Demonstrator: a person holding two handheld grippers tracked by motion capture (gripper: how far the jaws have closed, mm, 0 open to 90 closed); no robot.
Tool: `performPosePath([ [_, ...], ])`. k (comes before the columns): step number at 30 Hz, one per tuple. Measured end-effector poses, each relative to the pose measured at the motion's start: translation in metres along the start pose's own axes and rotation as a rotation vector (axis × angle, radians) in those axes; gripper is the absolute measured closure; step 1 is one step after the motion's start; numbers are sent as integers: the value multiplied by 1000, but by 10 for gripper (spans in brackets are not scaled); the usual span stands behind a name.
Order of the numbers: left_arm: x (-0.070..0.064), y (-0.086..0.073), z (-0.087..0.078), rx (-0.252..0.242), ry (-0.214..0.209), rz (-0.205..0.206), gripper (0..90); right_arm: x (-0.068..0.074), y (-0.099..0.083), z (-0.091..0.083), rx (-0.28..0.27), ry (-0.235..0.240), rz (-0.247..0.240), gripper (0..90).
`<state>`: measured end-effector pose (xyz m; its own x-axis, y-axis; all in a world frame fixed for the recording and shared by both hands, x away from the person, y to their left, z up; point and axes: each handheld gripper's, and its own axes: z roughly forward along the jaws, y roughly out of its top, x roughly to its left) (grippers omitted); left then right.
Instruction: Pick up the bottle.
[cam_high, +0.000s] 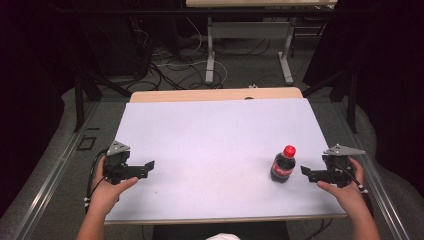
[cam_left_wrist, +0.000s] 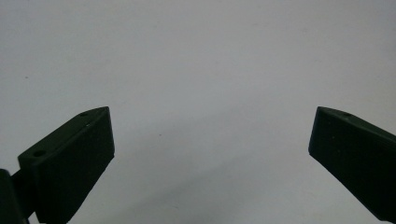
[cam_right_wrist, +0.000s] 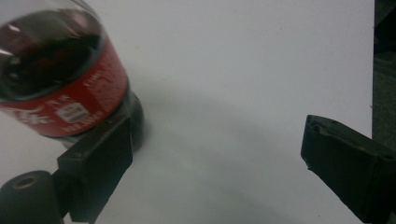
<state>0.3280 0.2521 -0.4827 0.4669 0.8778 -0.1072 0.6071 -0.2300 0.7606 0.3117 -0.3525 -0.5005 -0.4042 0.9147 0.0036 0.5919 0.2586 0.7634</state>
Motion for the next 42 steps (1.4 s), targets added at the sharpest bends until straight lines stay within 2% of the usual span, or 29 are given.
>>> performPosePath([
  [2,-2,1,-1,-11,2,7,5,2,1,-2,-11,-3,-11,88],
  [3,-6,3,-2,-10,-15,18,5,6,4,-7,-15,2,-25,92],
  [4,-6,3,-2,-10,-15,18,5,7,5,-9,-9,12,-24,106],
  [6,-10,6,-4,-19,-21,50,5,10,7,-12,11,15,-29,151],
  [9,-15,7,-4,-21,-21,60,10,14,8,-11,29,29,-38,149],
  [11,-16,8,-4,-18,-25,61,11,17,8,-11,30,43,-54,149],
  [12,-18,7,-2,-20,-32,48,12,18,8,-12,30,51,-58,149],
  [15,-19,7,1,-8,-32,61,14,22,9,-12,30,66,-69,149],
  [18,-22,6,3,-5,-41,55,14,25,9,-11,33,90,-76,149],
  [21,-25,6,4,3,-60,61,18,29,9,-9,21,125,-89,150],
  [23,-25,5,6,-4,-52,76,23,32,9,-5,25,149,-91,150],
  [25,-26,5,6,-2,-55,71,32,35,9,-1,27,161,-100,150],
  [27,-26,4,7,-8,-65,51,53,38,8,4,35,170,-105,151],
  [31,-25,4,8,7,-60,51,71,44,6,14,26,182,-123,154],
  [33,-25,3,9,7,-50,67,82,47,6,17,23,189,-128,157],
  [35,-25,3,10,19,-47,61,99,50,6,19,17,195,-119,158],
  [36,-24,2,10,23,-39,78,107,51,7,20,10,196,-118,161],
  [42,-24,1,11,26,-39,75,126,55,7,24,-14,209,-110,222],
])
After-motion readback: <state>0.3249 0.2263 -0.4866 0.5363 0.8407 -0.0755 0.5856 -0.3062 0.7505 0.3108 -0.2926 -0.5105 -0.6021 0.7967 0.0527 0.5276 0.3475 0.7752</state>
